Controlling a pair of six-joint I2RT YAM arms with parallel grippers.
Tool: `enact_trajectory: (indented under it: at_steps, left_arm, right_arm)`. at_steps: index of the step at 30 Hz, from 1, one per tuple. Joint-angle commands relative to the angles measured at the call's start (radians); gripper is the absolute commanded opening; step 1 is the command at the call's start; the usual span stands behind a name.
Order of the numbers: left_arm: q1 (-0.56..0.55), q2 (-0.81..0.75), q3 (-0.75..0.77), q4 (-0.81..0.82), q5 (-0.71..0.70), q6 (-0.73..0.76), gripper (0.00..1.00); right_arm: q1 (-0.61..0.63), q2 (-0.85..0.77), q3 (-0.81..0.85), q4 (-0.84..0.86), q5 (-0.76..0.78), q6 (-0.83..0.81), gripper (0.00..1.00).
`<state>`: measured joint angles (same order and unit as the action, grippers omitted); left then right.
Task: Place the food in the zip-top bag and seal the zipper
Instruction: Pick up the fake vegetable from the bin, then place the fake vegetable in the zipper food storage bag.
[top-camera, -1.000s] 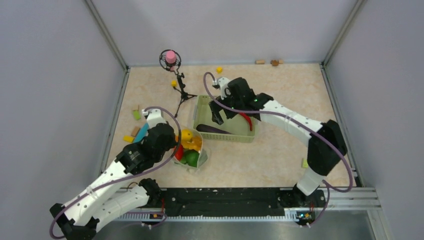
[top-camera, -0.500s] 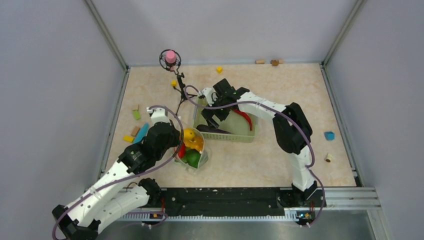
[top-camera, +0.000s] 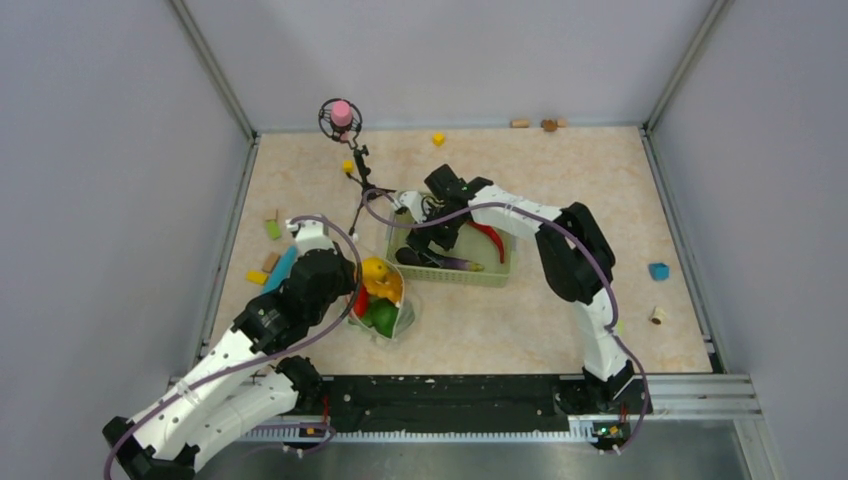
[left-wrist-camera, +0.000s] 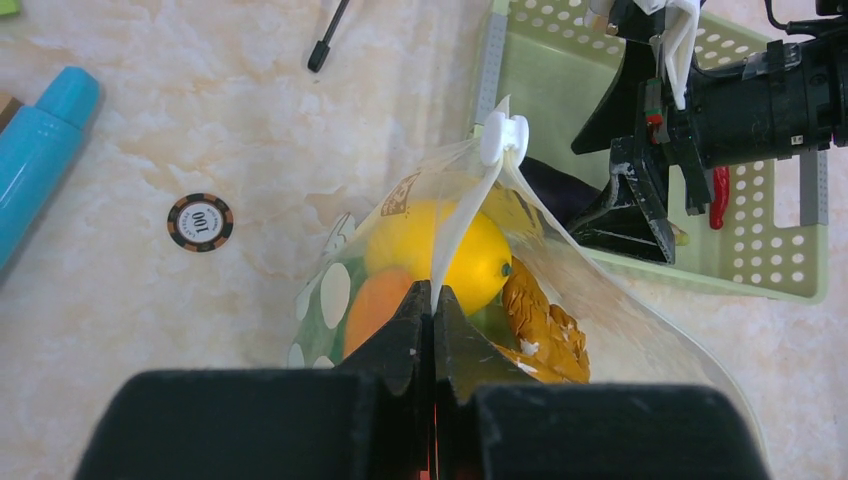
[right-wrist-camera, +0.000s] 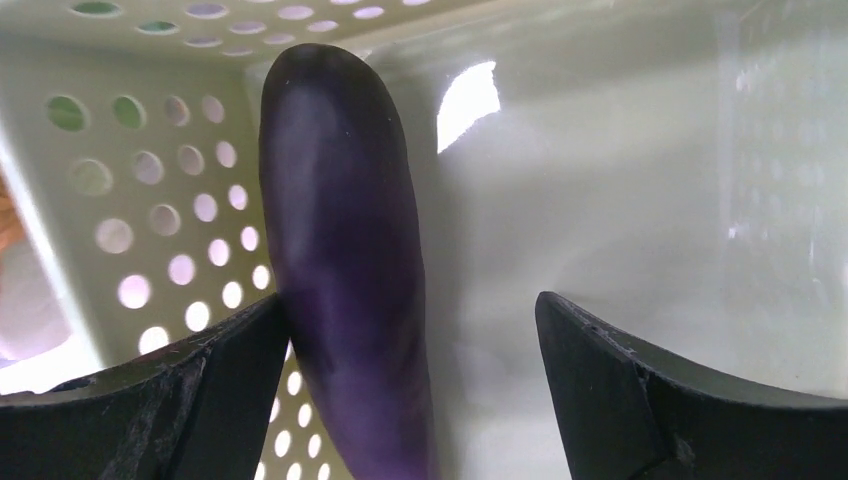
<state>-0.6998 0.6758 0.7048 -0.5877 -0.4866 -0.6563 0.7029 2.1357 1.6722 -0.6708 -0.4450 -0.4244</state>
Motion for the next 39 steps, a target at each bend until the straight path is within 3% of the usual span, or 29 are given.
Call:
enact_trajectory:
  at_steps: [1, 8, 15, 18, 22, 25, 32, 39]
  left_arm:
    - [0.004, -0.018, -0.012, 0.035, -0.053, -0.012, 0.0]
    - [0.005, -0.013, -0.018, 0.026, -0.13, -0.028, 0.0]
    - [0.005, -0.013, -0.028, 0.014, -0.201, -0.046, 0.0]
    - [0.005, -0.013, -0.028, 0.016, -0.203, -0.051, 0.0]
    - [0.005, -0.013, -0.028, 0.024, -0.177, -0.05, 0.0]
    - [0.005, -0.03, -0.029, 0.037, -0.13, -0.041, 0.0]
    - [0.004, -0.071, -0.035, 0.057, -0.056, -0.042, 0.0]
    - [0.005, -0.052, -0.034, 0.03, -0.071, -0.101, 0.0]
  right_arm:
    - [-0.008, 0.031, 0.06, -0.004, 0.044, -0.008, 0.89]
    - [-0.008, 0.013, 0.03, 0.149, 0.261, 0.186, 0.81]
    - [-0.008, -0.104, -0.177, 0.403, 0.475, 0.415, 0.67]
    - [-0.008, -0.143, -0.244, 0.468, 0.454, 0.459, 0.6]
    - [-0.008, -0.205, -0.297, 0.521, 0.45, 0.481, 0.32]
    - [-0.008, -0.285, -0.344, 0.583, 0.449, 0.484, 0.24]
    - [0.017, -0.547, -0.473, 0.766, 0.401, 0.497, 0.16]
    - [0.22, -0.802, -0.617, 1.075, 0.412, 0.547, 0.15]
